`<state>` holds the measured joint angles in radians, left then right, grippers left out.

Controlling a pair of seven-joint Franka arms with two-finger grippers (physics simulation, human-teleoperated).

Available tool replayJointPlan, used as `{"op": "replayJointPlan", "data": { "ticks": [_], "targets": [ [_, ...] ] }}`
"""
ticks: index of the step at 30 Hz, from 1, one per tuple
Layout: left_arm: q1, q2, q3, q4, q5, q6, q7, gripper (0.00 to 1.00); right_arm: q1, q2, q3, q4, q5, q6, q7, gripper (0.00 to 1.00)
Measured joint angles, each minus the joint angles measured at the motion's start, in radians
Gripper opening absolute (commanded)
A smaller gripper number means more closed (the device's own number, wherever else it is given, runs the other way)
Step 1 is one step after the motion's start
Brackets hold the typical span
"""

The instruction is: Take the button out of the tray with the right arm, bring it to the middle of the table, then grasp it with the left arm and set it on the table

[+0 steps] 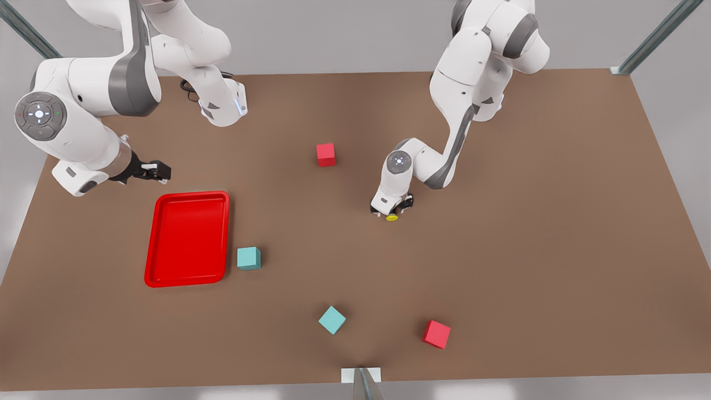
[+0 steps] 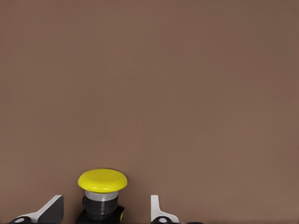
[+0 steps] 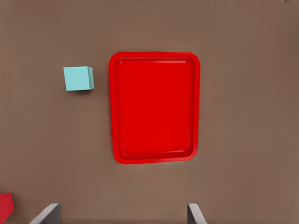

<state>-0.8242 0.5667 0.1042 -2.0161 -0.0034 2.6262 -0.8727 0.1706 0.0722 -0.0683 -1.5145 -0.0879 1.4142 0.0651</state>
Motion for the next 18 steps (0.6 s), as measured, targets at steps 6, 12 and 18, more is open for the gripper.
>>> {"op": "replayJointPlan", "data": {
  "ticks": [6, 12, 18],
  "targets": [
    [0.005, 0.006, 0.0, 0.0, -0.001, 0.004, 0.012, 0.61, 0.0, 0.0, 0.001, 0.0, 0.0, 0.0, -0.013, 1.0],
    [0.012, 0.007, 0.0, 0.0, -0.001, 0.004, 0.02, 0.5, 0.002, 0.0, 0.002, 0.0, 0.0, 0.0, -0.022, 1.0],
    [0.016, 0.014, 0.0, 0.001, 0.0, 0.003, 0.025, 0.47, 0.003, 0.0, 0.001, 0.0, 0.001, 0.001, -0.029, 1.0]
  ]
}}
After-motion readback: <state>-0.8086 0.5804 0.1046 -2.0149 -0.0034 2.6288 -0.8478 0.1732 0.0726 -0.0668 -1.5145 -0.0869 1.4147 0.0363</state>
